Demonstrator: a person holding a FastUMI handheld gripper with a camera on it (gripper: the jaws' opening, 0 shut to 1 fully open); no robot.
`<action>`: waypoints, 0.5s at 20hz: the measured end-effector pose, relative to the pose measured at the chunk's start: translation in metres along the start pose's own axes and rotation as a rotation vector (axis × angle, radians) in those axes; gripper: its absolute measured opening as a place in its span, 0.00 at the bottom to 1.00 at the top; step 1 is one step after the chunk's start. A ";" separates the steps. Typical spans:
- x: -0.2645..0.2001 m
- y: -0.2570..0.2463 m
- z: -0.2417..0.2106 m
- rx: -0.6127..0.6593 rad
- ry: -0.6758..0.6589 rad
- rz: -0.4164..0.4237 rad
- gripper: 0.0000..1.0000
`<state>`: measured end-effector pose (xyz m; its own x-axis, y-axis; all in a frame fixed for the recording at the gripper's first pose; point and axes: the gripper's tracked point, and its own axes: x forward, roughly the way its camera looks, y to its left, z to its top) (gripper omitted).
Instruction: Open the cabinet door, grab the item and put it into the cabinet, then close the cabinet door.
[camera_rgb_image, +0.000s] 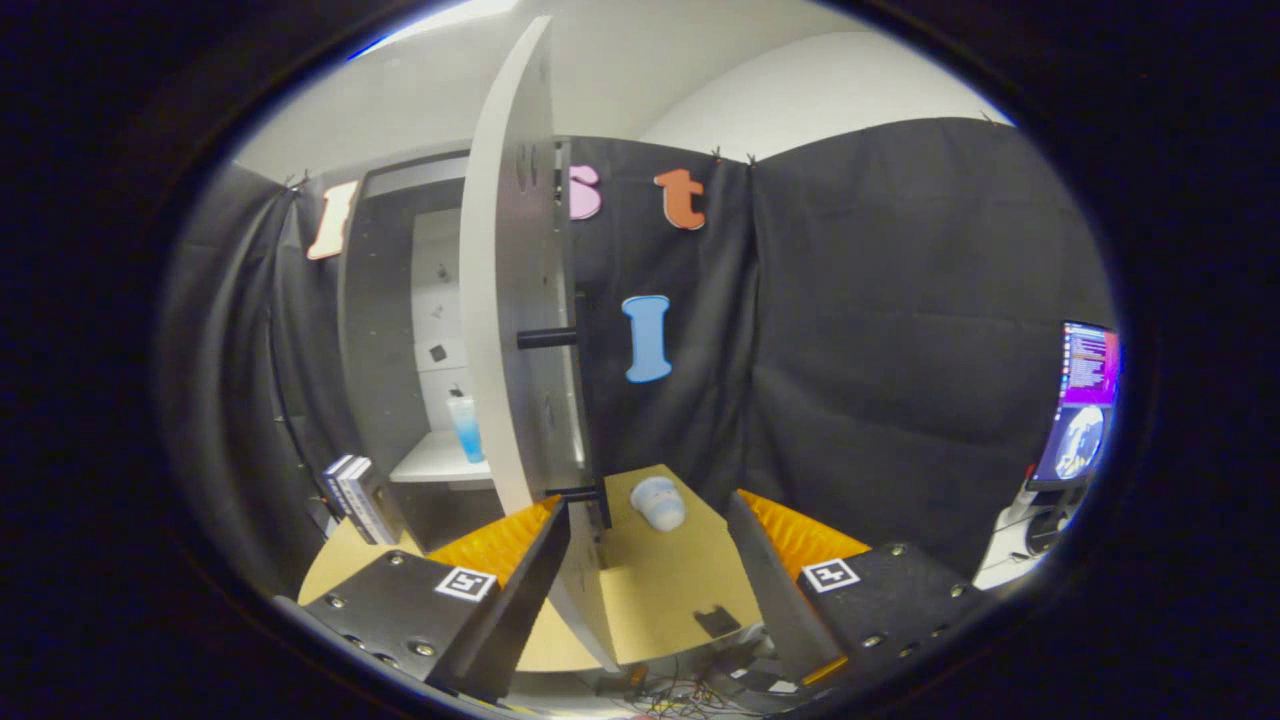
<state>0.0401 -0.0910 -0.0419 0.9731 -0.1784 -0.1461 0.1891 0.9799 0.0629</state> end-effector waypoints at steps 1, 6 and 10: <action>0.008 0.016 -0.005 -0.002 0.000 0.034 0.96; 0.014 0.063 -0.009 -0.003 0.002 0.179 0.96; 0.021 0.094 -0.014 0.020 0.015 0.262 0.96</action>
<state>0.0769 -0.0013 -0.0529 0.9871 0.0828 -0.1372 -0.0664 0.9905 0.1202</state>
